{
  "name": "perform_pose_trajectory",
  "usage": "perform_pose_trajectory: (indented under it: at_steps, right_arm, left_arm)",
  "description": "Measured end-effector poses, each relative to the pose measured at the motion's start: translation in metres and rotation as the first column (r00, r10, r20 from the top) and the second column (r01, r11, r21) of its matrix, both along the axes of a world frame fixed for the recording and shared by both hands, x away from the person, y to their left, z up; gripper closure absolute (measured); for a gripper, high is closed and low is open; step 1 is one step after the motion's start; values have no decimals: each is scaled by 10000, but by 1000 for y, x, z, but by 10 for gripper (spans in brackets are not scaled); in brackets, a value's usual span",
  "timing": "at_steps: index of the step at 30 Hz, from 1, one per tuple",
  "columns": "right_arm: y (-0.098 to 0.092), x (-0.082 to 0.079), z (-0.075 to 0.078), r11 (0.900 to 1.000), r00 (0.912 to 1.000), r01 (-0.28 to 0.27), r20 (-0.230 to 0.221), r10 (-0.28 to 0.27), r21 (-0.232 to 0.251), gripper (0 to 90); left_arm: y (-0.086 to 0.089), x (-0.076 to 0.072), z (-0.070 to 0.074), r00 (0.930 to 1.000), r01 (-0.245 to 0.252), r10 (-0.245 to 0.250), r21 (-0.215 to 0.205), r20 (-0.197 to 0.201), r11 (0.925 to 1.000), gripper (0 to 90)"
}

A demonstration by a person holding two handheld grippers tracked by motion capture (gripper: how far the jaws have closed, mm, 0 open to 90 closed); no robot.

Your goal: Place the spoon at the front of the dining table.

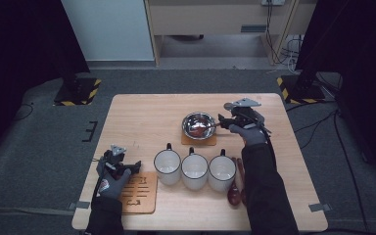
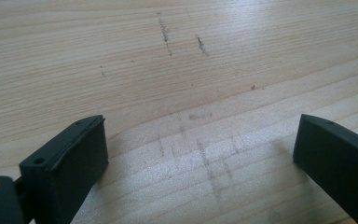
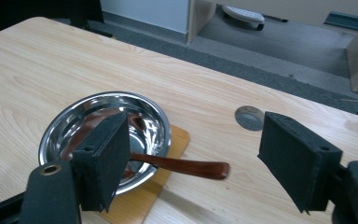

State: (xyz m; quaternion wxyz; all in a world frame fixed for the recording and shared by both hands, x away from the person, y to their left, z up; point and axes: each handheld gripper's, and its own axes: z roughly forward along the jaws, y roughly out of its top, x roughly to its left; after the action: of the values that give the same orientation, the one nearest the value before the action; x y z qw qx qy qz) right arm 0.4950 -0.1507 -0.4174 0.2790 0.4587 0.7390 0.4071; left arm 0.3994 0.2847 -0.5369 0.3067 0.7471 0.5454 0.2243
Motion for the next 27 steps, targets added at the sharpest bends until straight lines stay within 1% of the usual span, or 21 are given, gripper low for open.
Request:
perform_pose_trajectory:
  at_steps: [4, 6, 13, 19, 24, 27]
  right_arm:
    - [-12, -9, 4, 9999, 9998, 113, 144, -115, 76, 238]
    - [-17, -12, 5, 9998, 9997, 185, 167, -185, 34, 237]
    - [-35, -28, 3, 9996, 9992, 255, 295, -258, 76, 224]
    - [-51, -42, -3, 9994, 9990, 327, 316, -329, 60, 221]
    - [-67, -53, -10, 9987, 9983, 480, 315, -485, 160, 221]
    - [-74, -60, -12, 9986, 9982, 482, 351, -489, 200, 223]
  left_arm:
    - [0, 0, 0, 10000, 3, -3, 5, 2, 10000, 14]
    - [0, 0, 0, 10000, 8, -8, 8, -2, 10000, 13]
    - [0, 0, 0, 10000, 22, -22, 7, -14, 10000, 9]
    - [-1, 1, 0, 9999, 91, -90, 26, -59, 10000, 0]
    - [-1, 1, 0, 9999, 127, -127, 36, -75, 9999, 0]
    - [-1, 1, 0, 9999, 128, -128, 38, -76, 9999, 0]
